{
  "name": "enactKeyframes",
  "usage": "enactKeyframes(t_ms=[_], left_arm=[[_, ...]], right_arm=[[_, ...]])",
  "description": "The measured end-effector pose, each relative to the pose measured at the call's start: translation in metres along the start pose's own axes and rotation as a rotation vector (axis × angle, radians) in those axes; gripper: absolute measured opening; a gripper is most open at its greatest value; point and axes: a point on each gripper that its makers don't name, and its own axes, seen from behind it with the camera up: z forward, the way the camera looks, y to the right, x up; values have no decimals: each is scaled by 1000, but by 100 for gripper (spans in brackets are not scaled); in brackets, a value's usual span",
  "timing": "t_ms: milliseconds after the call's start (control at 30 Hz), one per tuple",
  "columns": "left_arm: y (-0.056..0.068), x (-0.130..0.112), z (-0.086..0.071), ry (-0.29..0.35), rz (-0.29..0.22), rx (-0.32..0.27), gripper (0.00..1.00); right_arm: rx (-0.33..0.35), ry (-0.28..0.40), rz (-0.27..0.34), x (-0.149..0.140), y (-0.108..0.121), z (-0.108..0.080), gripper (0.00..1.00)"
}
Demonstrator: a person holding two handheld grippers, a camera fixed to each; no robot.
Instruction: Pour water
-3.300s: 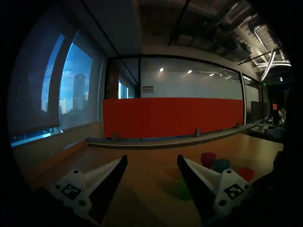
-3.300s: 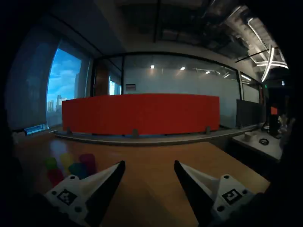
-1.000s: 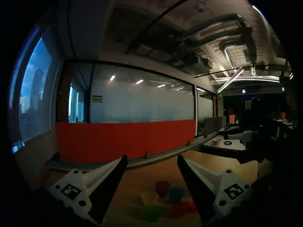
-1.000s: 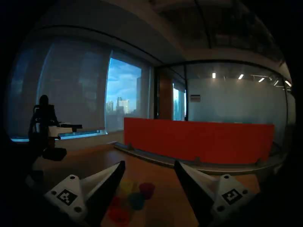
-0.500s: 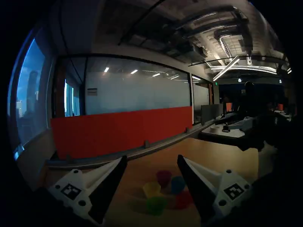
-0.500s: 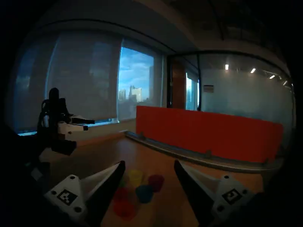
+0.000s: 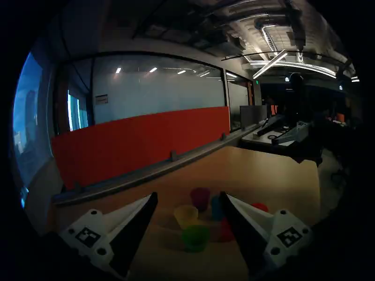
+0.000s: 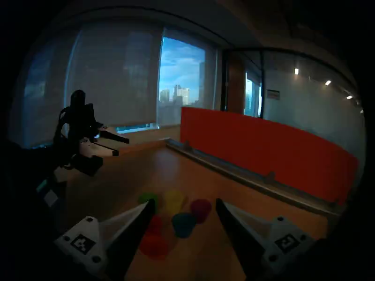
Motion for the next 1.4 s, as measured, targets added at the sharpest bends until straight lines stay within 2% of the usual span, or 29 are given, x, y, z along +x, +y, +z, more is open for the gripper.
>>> enactKeyframes(t_ms=[267, 667, 1067, 1400], left_arm=[[2, -32, 13, -71, 31, -27, 98], [13, -83, 33, -182, 68, -68, 98], [28, -125, 45, -266, 65, -115, 98], [29, -159, 56, -345, 73, -125, 98]], right_arm=[[16, -43, -16, -19, 6, 12, 100], [37, -110, -30, -55, 15, 33, 100], [38, -155, -29, -83, 23, 47, 100], [59, -184, -18, -105, 25, 65, 100]])
